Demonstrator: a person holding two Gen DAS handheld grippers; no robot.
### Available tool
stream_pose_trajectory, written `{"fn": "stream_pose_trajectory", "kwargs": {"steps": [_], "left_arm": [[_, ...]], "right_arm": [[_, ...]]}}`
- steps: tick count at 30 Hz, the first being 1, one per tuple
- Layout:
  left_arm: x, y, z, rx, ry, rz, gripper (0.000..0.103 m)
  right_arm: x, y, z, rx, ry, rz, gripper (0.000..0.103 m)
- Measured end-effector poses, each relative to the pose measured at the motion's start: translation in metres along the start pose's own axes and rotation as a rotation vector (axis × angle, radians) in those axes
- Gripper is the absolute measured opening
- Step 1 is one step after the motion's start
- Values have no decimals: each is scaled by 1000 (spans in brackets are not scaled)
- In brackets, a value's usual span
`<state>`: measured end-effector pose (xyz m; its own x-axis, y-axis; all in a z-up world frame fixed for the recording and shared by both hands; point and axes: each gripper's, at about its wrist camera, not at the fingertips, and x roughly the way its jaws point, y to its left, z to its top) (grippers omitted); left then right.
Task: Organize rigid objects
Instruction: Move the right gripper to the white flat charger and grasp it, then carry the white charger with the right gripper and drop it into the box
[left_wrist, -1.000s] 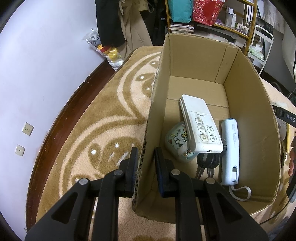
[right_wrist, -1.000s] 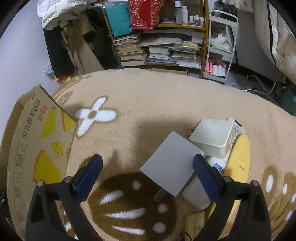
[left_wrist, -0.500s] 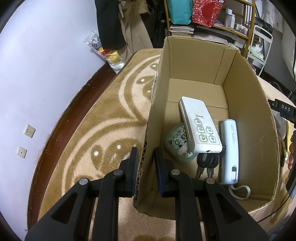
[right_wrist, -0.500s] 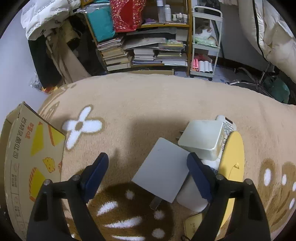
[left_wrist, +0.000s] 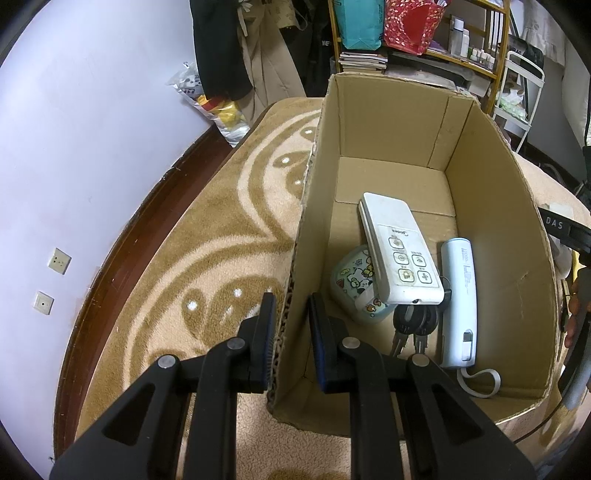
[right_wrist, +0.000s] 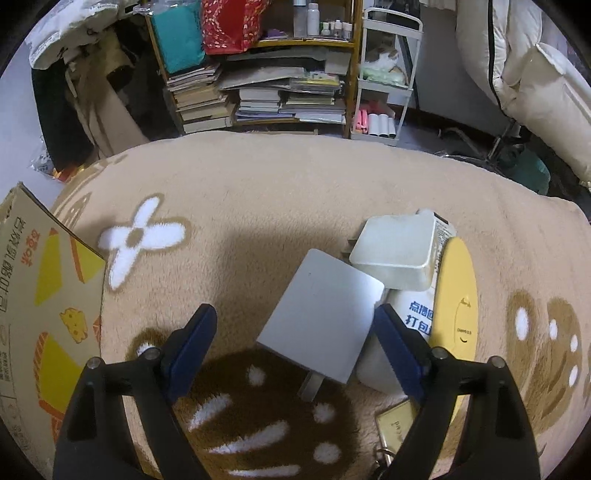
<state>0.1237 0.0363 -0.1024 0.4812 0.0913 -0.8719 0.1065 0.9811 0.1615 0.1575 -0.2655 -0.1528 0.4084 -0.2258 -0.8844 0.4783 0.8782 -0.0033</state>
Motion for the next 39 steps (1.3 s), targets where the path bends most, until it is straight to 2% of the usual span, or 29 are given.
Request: {"fn": "stream_pose_trajectory", "kwargs": {"steps": [2, 5, 9, 16, 21, 27, 39], "left_arm": [[0, 0, -1, -1, 0, 0, 17], [0, 1, -1, -3, 1, 1, 17], [0, 1, -1, -1, 0, 1, 17], [0, 0, -1, 0, -1, 2, 17], [-1, -1, -1, 3, -2, 3, 17], [-1, 0, -1, 2, -3, 2, 17], [0, 0, -2, 0, -3, 6, 18]], "right_arm": [[3, -2, 0, 15, 10, 22, 88], [10, -10, -1, 63, 27, 151, 71], [13, 2, -6, -21, 1, 106, 63], [-6, 12, -17, -67, -72, 82, 59], [-33, 23, -20, -108, -137, 121, 57], [-69, 43, -23, -149, -199, 209, 57], [-135, 69, -27, -169, -344, 330, 57]]}}
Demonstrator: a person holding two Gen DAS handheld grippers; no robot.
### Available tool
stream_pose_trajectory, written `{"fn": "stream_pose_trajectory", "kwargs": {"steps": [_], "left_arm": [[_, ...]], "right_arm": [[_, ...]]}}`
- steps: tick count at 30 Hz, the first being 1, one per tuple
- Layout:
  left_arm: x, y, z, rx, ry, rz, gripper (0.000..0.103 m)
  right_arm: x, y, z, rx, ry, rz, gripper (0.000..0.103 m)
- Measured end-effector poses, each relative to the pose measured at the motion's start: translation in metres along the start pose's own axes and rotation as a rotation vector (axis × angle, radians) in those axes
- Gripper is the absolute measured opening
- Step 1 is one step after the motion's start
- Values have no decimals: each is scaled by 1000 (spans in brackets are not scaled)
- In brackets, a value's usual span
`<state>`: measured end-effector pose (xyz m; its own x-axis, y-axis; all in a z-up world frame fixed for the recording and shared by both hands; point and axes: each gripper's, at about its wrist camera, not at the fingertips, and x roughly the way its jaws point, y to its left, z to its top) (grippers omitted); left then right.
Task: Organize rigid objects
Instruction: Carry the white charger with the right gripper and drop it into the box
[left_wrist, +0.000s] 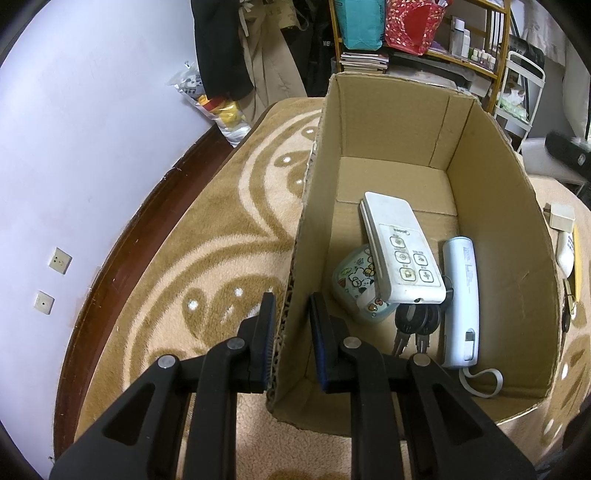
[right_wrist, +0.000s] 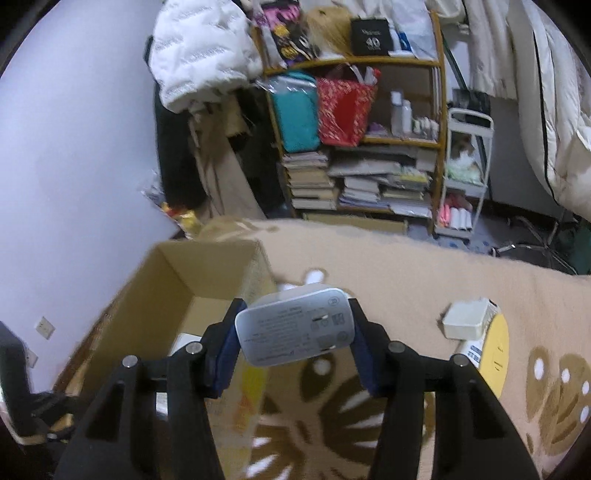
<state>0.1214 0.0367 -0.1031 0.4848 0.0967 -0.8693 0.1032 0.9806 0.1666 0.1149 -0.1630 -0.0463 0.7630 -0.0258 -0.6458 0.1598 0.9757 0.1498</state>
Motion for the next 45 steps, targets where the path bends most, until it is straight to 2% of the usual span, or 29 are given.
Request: {"fn": "stream_pose_trajectory", "kwargs": {"steps": [3, 12, 23, 29, 32, 35, 37, 41, 45], "left_arm": [[0, 0, 0, 0, 1, -2, 18], [0, 0, 0, 2, 0, 0, 18], [0, 0, 0, 6, -1, 5, 18], [0, 0, -1, 5, -1, 4, 18], [-1, 0, -1, 7, -2, 2, 18], [-1, 0, -1, 5, -3, -3, 18], [0, 0, -2, 6, -2, -1, 19], [1, -1, -2, 13, -1, 8, 18], [1, -2, -2, 14, -2, 11, 18]], "right_arm": [[-14, 12, 4, -15, -40, 13, 57], [-38, 35, 7, -17, -69, 164, 57], [-18, 51, -18, -41, 23, 243, 57], [-10, 54, -26, -59, 59, 240, 57], [-7, 57, -29, -103, 60, 186, 56], [-5, 55, -29, -90, 70, 202, 55], [-9, 54, -26, -89, 47, 201, 52], [-22, 55, -18, -130, -11, 164, 52], [-26, 42, -6, -119, -48, 129, 53]]}}
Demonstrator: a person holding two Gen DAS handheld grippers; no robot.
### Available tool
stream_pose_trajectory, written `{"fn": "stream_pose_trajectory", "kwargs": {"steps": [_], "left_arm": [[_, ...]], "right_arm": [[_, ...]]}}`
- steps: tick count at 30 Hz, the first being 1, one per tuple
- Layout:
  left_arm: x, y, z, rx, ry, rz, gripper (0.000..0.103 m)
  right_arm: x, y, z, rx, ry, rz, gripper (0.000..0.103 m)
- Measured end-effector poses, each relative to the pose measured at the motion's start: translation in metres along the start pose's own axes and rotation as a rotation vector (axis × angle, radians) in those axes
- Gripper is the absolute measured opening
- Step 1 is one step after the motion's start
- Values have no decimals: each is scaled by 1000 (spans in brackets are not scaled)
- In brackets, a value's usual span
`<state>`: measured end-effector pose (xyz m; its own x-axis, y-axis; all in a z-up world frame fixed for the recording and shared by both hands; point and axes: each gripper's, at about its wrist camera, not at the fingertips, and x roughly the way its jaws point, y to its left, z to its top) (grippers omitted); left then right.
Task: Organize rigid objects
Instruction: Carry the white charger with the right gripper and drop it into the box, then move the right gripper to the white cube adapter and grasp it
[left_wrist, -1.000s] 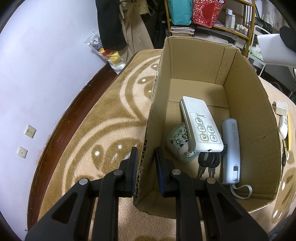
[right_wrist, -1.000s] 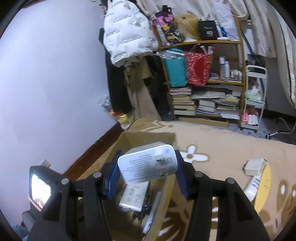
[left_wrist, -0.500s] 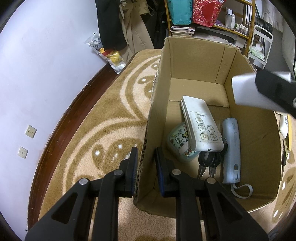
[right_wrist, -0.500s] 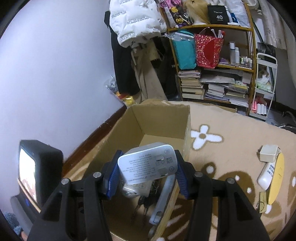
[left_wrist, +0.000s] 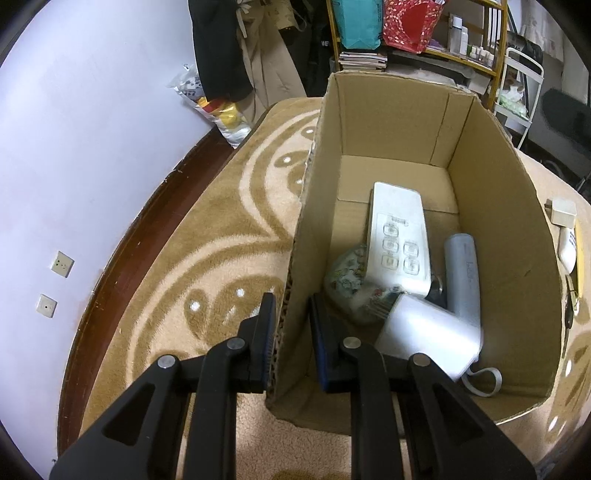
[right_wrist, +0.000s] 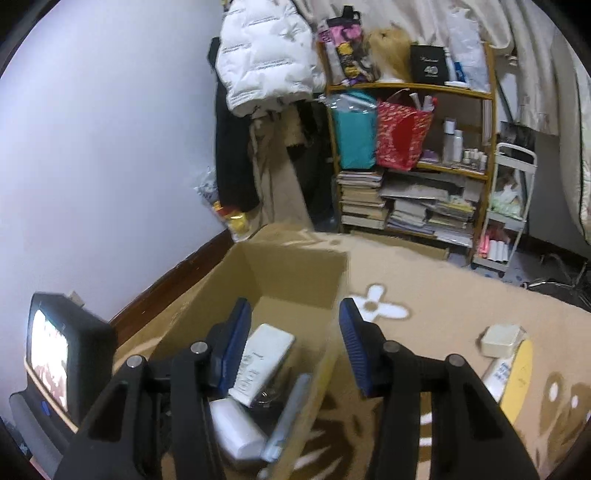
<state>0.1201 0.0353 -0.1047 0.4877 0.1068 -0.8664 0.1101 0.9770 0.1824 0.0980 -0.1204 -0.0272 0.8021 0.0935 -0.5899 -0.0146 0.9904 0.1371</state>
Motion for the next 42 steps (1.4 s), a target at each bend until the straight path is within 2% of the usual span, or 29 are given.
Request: {"fn": "stream_pose_trajectory", "kwargs": {"steps": [3, 5, 6, 8, 11, 15, 21, 26, 33, 38, 42], "left_arm": [[1, 2, 0, -7, 3, -6, 18], [1, 2, 1, -5, 2, -3, 18], [1, 2, 0, -3, 2, -2, 18], [1, 1, 0, 0, 1, 1, 18], [1, 0, 0, 0, 0, 2, 19], [2, 0, 0, 10, 0, 9, 19], [2, 0, 1, 15, 0, 12, 19], [2, -1, -1, 24, -4, 25, 19], [2, -1, 0, 30, -8, 34, 19], [2, -1, 1, 30, -7, 36, 19], [2, -1, 1, 30, -5, 34, 19]], "right_arm": [[-2, -11, 5, -30, -32, -59, 63], [-4, -21, 9, -20, -49, -89, 75], [-5, -31, 10, 3, -59, -98, 78], [-6, -48, 14, 46, -66, -125, 92], [-7, -79, 15, 109, -71, -173, 103], [-9, -117, 10, 121, -61, -278, 103], [-3, -163, 4, 165, -35, -324, 103], [13, -180, -2, 152, 4, -391, 103], [32, -199, -21, 185, 23, -378, 103], [45, -215, -30, 211, 44, -336, 97], [53, -225, -33, 206, 66, -298, 95]]}}
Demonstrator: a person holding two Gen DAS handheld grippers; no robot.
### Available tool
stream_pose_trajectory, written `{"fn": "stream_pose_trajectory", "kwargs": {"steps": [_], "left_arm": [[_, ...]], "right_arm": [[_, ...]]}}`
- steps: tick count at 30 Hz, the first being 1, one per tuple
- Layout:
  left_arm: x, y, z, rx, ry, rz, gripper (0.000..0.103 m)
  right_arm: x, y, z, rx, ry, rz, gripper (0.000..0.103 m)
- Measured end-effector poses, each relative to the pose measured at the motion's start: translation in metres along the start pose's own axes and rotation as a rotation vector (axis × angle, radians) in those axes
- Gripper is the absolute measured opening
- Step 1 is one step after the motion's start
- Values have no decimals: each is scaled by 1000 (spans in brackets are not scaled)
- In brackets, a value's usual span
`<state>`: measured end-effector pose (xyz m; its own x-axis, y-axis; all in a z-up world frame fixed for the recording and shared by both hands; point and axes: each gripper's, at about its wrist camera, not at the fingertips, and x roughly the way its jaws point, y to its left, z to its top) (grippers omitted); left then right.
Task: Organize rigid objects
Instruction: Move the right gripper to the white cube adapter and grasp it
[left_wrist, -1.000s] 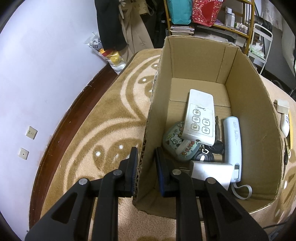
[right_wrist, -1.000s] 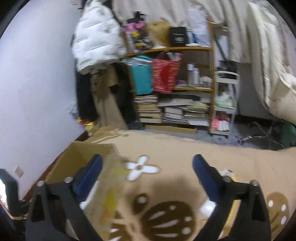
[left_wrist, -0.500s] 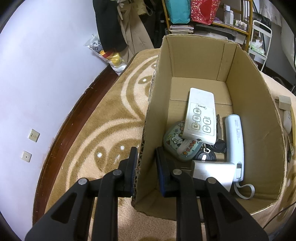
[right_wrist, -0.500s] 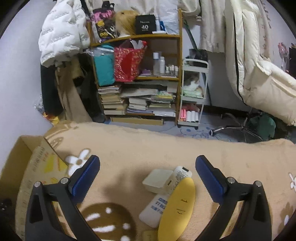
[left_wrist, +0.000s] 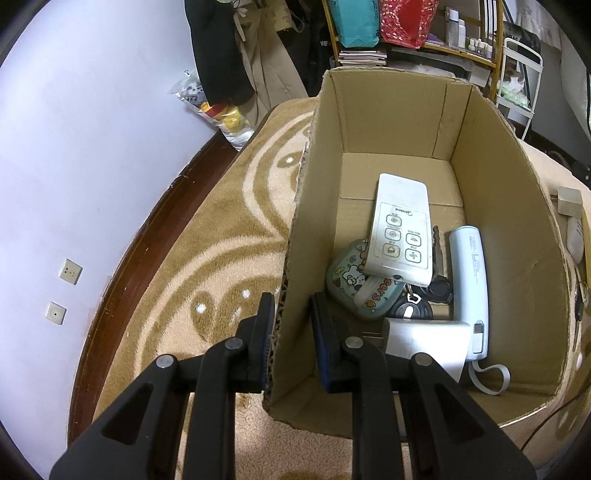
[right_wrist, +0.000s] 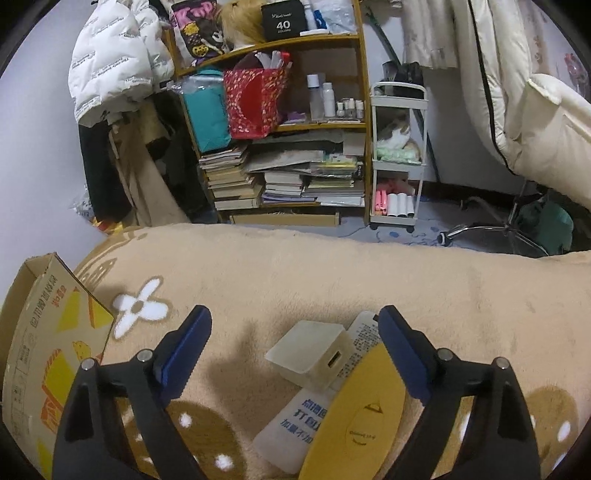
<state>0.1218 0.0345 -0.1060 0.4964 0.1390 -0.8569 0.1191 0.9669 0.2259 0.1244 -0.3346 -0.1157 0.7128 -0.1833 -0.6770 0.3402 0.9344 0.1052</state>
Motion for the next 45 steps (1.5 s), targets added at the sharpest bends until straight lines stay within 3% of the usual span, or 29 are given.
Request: {"fn": "stream_pose_trajectory", "kwargs": {"steps": [16, 19, 32, 45], "left_arm": [[-1, -1, -1, 6, 0, 5, 20], [-1, -2, -1, 8, 0, 6, 20], [0, -1, -3, 10, -1, 6, 20], [0, -1, -3, 10, -1, 7, 20]], "right_arm": [[30, -4, 4, 14, 103, 36, 86], [35, -7, 0, 29, 131, 51, 77], [39, -13, -9, 90, 167, 80, 73], [38, -11, -13, 64, 175, 78, 64]]}}
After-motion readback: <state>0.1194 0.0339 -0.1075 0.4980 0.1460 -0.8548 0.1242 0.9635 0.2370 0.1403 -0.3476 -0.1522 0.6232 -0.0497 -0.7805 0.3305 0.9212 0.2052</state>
